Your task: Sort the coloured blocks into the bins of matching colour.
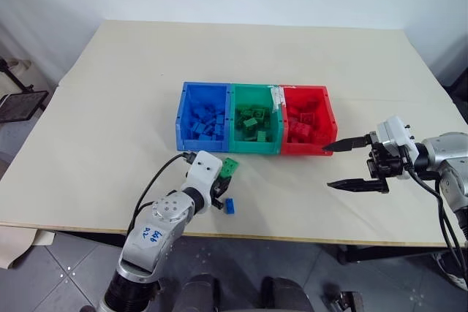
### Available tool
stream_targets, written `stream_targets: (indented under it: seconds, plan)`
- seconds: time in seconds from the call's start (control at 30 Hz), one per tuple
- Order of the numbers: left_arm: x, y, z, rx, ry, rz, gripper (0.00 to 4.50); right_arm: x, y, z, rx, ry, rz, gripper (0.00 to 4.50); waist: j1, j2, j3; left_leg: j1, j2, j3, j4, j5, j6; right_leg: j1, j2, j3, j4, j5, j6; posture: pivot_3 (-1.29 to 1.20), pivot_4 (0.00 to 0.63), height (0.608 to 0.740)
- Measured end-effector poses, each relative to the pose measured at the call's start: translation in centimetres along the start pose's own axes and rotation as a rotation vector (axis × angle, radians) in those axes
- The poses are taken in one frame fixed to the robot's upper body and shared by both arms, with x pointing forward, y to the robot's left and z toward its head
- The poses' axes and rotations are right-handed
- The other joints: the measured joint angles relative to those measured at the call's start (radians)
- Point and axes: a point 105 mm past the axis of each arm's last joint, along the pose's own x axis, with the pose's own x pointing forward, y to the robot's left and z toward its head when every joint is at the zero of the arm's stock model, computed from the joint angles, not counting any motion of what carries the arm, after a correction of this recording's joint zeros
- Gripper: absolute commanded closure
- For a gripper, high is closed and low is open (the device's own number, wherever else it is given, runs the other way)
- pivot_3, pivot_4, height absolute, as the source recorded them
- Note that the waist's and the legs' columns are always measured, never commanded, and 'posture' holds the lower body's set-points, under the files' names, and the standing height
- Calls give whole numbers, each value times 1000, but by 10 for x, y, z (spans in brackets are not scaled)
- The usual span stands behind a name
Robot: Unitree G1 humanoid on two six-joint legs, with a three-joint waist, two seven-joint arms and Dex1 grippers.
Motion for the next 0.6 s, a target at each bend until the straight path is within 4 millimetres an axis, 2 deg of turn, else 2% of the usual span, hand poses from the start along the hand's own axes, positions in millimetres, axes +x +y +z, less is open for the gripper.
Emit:
stream_targets:
  seconds: [0.23, 0.4, 0.53, 0.6]
  plan:
    - [-8, -17, 11, 53, -90, -91, 3037, -4, -3, -4, 14, 17, -20, 0, -2, 0, 0, 0, 0, 0, 0, 0, 0, 0, 0, 0, 0, 0, 0, 0, 150, 740]
    - [-11, -22, 38, 88, -210, -111, 3037, -5, -4, -2, 3, 14, -28, 0, 0, 0, 0, 0, 0, 0, 0, 0, 0, 0, 0, 0, 0, 0, 0, 0, 150, 740]
    - [1, -18, 73, 111, -350, -95, 3037, -6, -6, -1, -5, 10, -42, 0, 1, 0, 0, 0, 0, 0, 1, 0, 0, 1, 1, -1, 0, 0, 0, 0, 150, 740]
    - [14, -13, 79, 127, -363, -81, 3037, -6, -6, -2, -5, 13, -43, 0, 1, 0, 0, 0, 0, 0, 1, 0, 0, 1, 2, -2, 0, 0, 0, 0, 150, 740]
